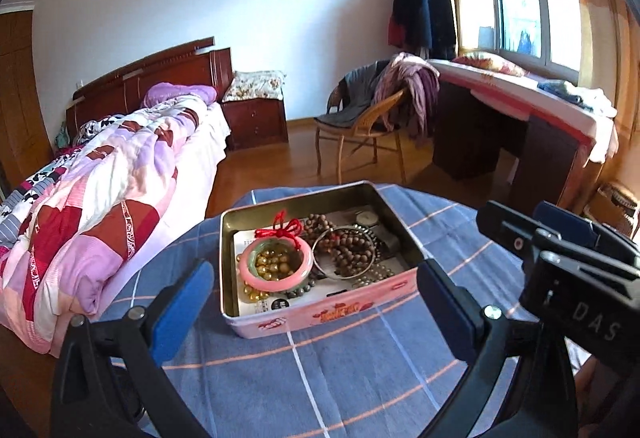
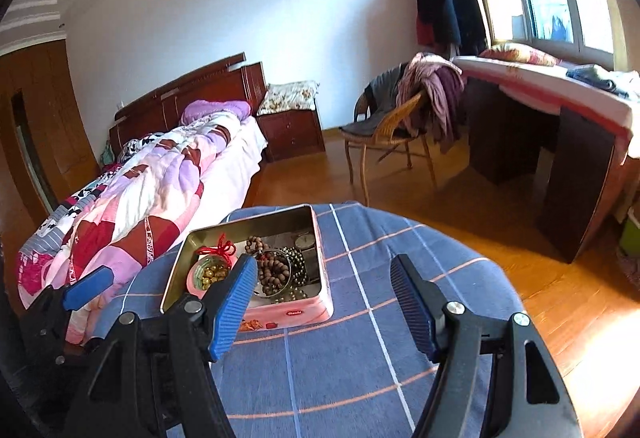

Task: Organize jewelry

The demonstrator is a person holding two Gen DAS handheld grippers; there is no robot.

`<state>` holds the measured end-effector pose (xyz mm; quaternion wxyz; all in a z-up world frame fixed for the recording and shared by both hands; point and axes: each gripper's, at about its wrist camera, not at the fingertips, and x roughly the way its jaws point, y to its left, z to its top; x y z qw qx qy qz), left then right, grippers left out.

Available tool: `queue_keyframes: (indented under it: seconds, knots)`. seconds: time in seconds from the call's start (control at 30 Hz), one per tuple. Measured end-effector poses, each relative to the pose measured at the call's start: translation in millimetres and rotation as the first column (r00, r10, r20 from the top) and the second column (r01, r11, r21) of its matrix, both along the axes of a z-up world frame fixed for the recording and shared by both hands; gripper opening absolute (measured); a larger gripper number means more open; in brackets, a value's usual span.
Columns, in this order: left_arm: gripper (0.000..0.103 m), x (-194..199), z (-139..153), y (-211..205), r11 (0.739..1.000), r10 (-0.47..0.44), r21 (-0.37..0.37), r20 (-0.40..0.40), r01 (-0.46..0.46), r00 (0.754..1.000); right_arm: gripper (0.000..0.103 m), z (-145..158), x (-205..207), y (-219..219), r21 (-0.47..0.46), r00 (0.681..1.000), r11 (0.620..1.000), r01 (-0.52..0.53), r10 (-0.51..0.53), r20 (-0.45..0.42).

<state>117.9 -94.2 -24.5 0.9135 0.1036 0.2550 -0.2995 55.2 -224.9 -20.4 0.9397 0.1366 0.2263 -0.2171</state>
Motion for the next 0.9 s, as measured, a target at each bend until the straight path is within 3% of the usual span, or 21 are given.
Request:
queue_keyframes:
  seconds: [0.2, 0.77, 0.9]
  knots:
    - [0.103, -15.4, 10.1, 13.7, 0.999, -0.005, -0.048, 0.022, 0.006, 1.000, 0.076, 10.7, -16.0, 10.0, -0.017, 1.000, 1.000, -0.001, 0.001, 0.031]
    - [0.103, -35.4, 21.3, 22.8, 0.998, 0.000, -0.064, 0.059, 0.004, 0.998, 0.076, 35.6, -46.0, 22.0, -0.069, 0.995, 0.998, 0.002, 0.005, 0.103]
    - [0.103, -39.4, 24.8, 23.5, 0.997, -0.003, -0.075, 0.069, 0.008, 0.998, 0.080, 40.5, -50.6, 22.6, -0.077, 0.993, 0.997, 0.013, -0.004, 0.117]
